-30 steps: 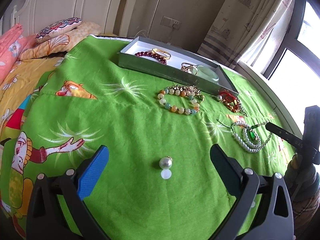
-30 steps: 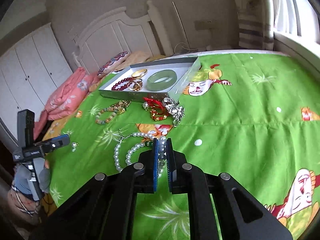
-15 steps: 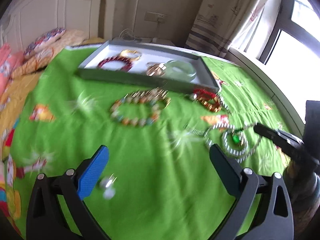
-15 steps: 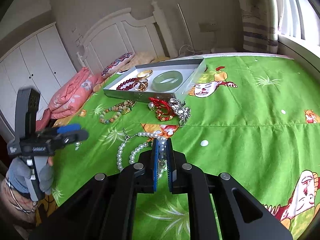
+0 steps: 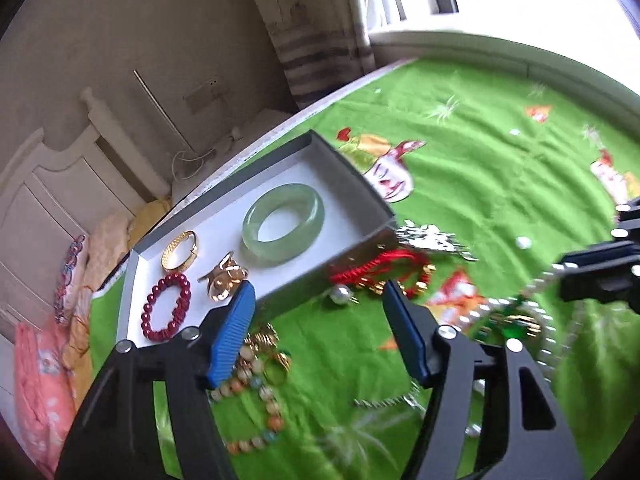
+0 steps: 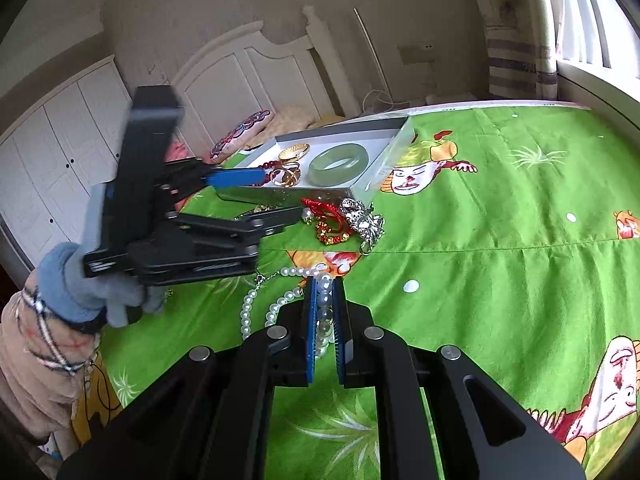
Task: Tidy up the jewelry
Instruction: 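Grasp the red cord pendant with the left tool while the right tool holds the pearl necklace, then lift the pearl necklace with the right tool while the left tool carries the red cord toward the tray, then lower the pearl necklace and red cord into the tray and open both tools, then move both open tools from the tray toward the remaining jewelry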
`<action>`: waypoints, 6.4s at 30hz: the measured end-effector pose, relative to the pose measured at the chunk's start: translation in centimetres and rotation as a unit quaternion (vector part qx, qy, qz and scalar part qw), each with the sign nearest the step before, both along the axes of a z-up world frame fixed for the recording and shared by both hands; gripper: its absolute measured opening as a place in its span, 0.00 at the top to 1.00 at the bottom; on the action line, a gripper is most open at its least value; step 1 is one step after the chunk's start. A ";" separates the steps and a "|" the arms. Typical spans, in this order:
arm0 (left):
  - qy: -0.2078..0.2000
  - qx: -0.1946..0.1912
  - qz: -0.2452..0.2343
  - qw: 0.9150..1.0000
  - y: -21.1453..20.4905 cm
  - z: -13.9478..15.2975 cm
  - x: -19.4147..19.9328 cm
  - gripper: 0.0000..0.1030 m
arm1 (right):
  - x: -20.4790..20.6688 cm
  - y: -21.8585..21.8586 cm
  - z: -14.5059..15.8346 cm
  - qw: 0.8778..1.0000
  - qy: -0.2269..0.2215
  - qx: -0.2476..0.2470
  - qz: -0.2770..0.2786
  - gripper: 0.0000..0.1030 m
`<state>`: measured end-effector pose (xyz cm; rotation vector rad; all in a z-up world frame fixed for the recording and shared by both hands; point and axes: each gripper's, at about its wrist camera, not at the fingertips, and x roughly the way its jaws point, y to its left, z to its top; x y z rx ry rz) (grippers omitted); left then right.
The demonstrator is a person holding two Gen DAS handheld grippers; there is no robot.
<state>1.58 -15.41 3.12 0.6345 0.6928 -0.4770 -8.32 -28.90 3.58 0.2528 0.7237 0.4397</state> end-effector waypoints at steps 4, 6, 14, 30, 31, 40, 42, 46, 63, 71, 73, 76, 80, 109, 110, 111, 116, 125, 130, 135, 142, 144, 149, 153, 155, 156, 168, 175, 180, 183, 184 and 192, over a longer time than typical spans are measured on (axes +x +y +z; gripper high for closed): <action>-0.004 0.029 -0.004 1.000 -1.1 -1.4 1.2 0.42 | 0.1 0.0 -0.1 1.000 0.002 0.003 0.004 0.91; -0.008 0.048 -0.013 0.999 -1.7 -2.0 1.1 0.42 | 0.1 -0.1 -0.1 1.000 0.003 0.005 0.003 0.91; -0.037 0.072 -0.030 0.996 -2.9 -2.1 0.7 0.73 | 0.2 -0.1 -0.1 1.000 0.005 0.005 0.002 0.90; -0.077 -0.133 0.013 0.988 3.7 4.8 -6.9 0.94 | -0.7 0.1 0.3 1.000 -0.020 -0.003 0.005 0.91; -0.079 -0.145 0.018 0.986 4.3 5.0 -7.7 0.94 | -0.8 0.3 0.4 1.000 -0.023 -0.006 0.006 0.91; -0.057 -0.211 0.050 0.975 9.0 4.7 -12.7 0.94 | -1.0 0.6 0.6 0.999 -0.024 -0.024 -0.016 0.91; -0.062 -0.215 0.056 0.973 10.0 4.8 -13.7 0.94 | -1.3 0.7 0.8 0.999 -0.032 -0.032 -0.021 0.91; -0.070 -0.220 0.067 0.971 11.9 5.2 -14.5 0.94 | -2.1 1.0 1.6 0.999 -0.031 -0.019 -0.016 0.91; -0.131 -0.238 0.058 0.961 14.5 10.2 -16.9 0.93 | -5.5 3.3 13.3 0.985 -0.168 -0.033 0.003 0.91; -0.148 -0.220 0.046 0.963 13.8 12.1 -16.5 0.93 | -5.3 3.9 16.1 0.978 -0.202 -0.047 0.013 0.91; -0.150 -0.213 0.044 0.964 13.6 12.4 -16.1 0.93 | -4.9 4.1 16.7 0.976 -0.209 -0.052 0.013 0.91; -0.145 -0.210 0.045 0.966 13.4 12.9 -15.0 0.93 | -4.1 4.4 17.8 0.973 -0.222 -0.060 0.013 0.91; -0.132 -0.207 0.049 0.968 13.3 13.4 -13.0 0.93 | -2.2 4.7 19.2 0.970 -0.231 -0.072 0.010 0.91; 0.021 -0.228 0.168 0.959 12.7 5.8 8.2 0.93 | 19.7 11.7 17.9 0.978 -0.188 -0.090 -0.013 0.91; 0.024 -0.229 0.169 0.958 12.6 5.5 8.6 0.93 | 20.3 11.8 17.4 0.979 -0.184 -0.087 -0.013 0.91; 0.031 -0.232 0.169 0.957 12.5 5.1 9.2 0.93 | 20.9 11.9 16.6 0.981 -0.177 -0.083 -0.011 0.91; 0.083 -0.244 0.181 0.949 12.2 2.0 12.1 0.93 | 23.6 13.1 11.0 0.984 -0.124 -0.126 0.025 0.91; 0.109 -0.220 0.209 0.947 12.5 -1.6 13.9 0.31 | 27.1 10.2 1.6 0.989 0.012 -0.137 0.048 0.91; 0.107 -0.218 0.215 0.946 13.3 -1.4 13.3 0.18 | 26.7 8.3 0.2 0.989 0.051 -0.133 0.028 0.91; 0.097 -0.222 0.206 0.948 13.1 0.0 11.5 0.11 | 26.9 5.9 -0.2 0.991 0.085 -0.104 0.006 0.82; 0.080 -0.217 0.215 0.949 14.0 1.5 8.6 0.03 | 23.3 4.5 2.4 0.995 0.059 -0.075 0.025 0.35; 0.079 -0.222 0.223 0.946 14.9 1.9 7.5 0.03 | 21.3 4.0 3.6 0.997 0.043 -0.064 0.024 0.35; 0.074 -0.260 0.271 0.924 18.4 2.7 3.6 0.02 | 14.9 1.5 5.6 1.000 -0.010 -0.015 0.003 0.28; 0.044 -0.259 0.305 0.915 20.0 2.3 -0.3 0.02 | 8.0 0.7 5.8 0.994 -0.080 -0.030 -0.063 0.16; 0.035 -0.261 0.317 0.911 20.5 1.9 -2.1 0.02 | 5.9 0.6 5.1 0.993 -0.089 -0.026 -0.072 0.15; 0.034 -0.260 0.322 0.910 20.6 1.7 -2.9 0.02 | 5.4 0.5 4.8 0.994 -0.084 -0.022 -0.073 0.15; 0.057 -0.297 0.344 0.889 21.9 -1.0 -6.5 0.03 | 3.6 1.9 0.4 0.993 0.013 -0.088 -0.082 0.16; 0.061 -0.338 0.345 0.873 23.1 -1.3 -6.7 0.03 | 4.5 2.9 -0.2 0.990 0.024 -0.115 -0.079 0.16; 0.065 -0.353 0.338 0.870 23.3 -1.2 -6.7 0.02 | 5.6 4.4 -0.5 0.981 0.046 -0.167 -0.083 0.16; 0.066 -0.357 0.335 0.869 23.2 -1.2 -6.7 0.02 | 6.7 5.4 -0.6 0.978 0.046 -0.193 -0.070 0.16; 0.067 -0.358 0.333 0.870 23.2 -1.3 -6.7 0.02 | 7.3 5.8 -0.5 0.976 0.046 -0.204 -0.065 0.16; 0.071 -0.363 0.329 0.869 23.2 -1.3 -6.8 0.02 | 11.3 6.8 -1.5 0.962 0.074 -0.256 -0.055 0.16</action>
